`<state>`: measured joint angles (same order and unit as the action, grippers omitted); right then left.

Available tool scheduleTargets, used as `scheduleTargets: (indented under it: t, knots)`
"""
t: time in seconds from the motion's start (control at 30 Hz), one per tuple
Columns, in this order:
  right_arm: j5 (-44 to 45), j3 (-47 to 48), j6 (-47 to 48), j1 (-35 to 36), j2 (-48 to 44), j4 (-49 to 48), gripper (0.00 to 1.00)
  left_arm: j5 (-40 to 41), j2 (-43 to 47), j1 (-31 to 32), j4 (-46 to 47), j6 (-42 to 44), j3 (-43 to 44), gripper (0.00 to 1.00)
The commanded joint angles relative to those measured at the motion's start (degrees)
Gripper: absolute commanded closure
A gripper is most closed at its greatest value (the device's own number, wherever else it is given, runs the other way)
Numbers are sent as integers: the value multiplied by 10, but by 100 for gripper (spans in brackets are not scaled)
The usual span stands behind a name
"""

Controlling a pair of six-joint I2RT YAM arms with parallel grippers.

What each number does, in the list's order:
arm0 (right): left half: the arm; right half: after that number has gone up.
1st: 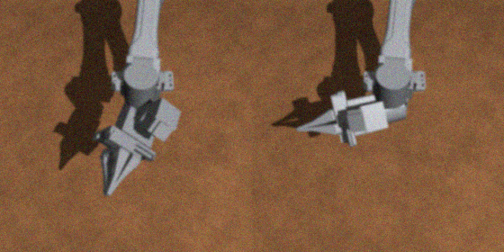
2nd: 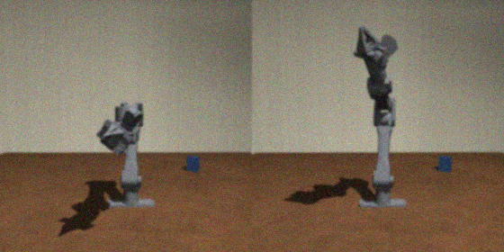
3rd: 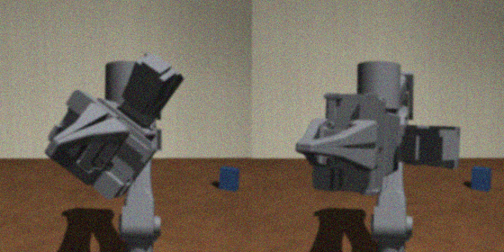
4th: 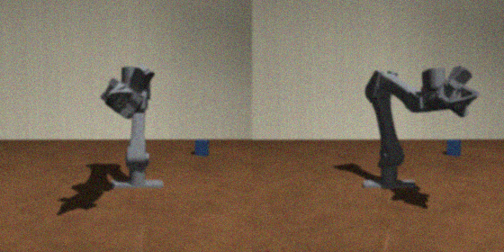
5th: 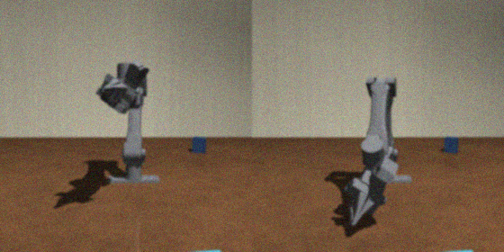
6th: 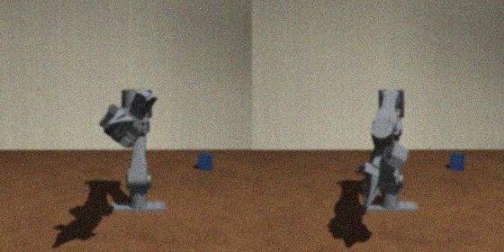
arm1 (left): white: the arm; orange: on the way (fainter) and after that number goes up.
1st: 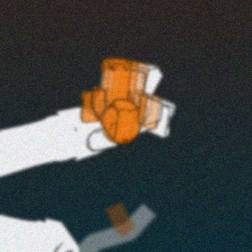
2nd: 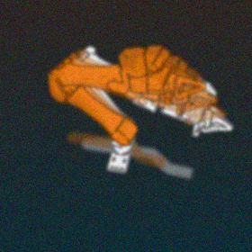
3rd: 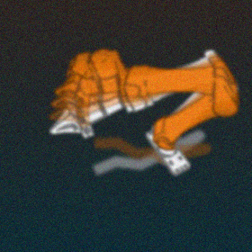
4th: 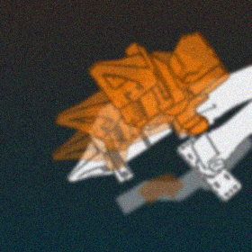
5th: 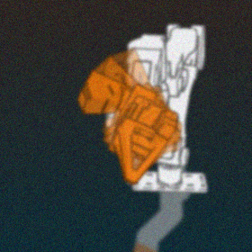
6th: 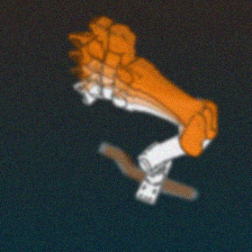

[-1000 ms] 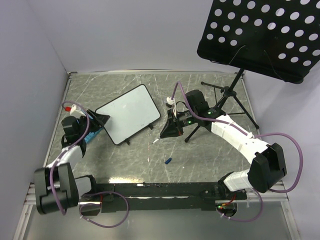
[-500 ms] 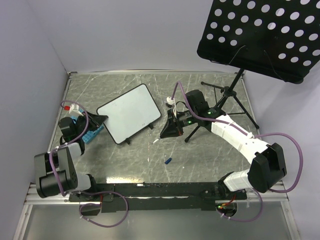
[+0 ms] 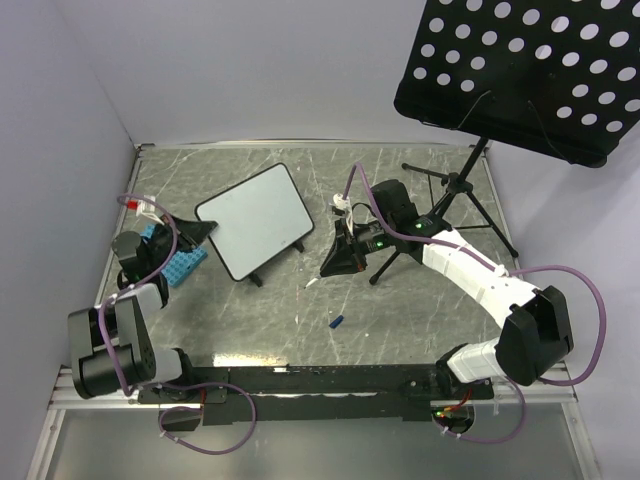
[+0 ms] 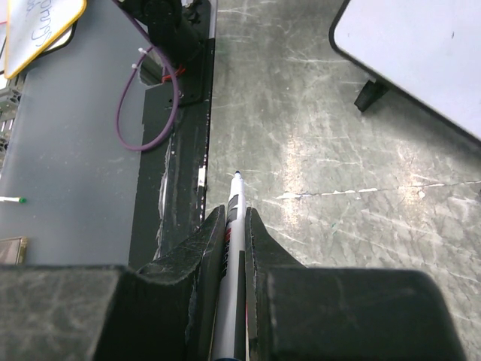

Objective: Write a sentence on the whiteboard
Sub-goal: Pick up the whiteboard from the whiteboard stand, then place the whiteboard at the center of the board.

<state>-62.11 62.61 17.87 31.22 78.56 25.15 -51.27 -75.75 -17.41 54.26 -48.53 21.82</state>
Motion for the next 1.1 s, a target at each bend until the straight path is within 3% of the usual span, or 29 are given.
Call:
scheduleTargets:
  t: [0.0,0.27,0.47,0.7,0.87,1.07]
  knots:
    - [-15,16,13,-2,-25,-9,100,-19,45,-3,46,19,48,99]
    - [-7,16,10,-2,-25,-11,100,-30,14,20,155,-71,71,99]
    - [18,23,18,-1,-39,-12,100,60,35,122,108,-47,77,99]
    - [137,29,20,29,-62,-87,100,174,42,208,224,-130,-8,99]
    - [211,58,17,65,-26,-150,100,199,49,227,228,-124,-34,99]
    - [365,30,16,130,7,-249,100,196,32,229,251,-125,-54,99]
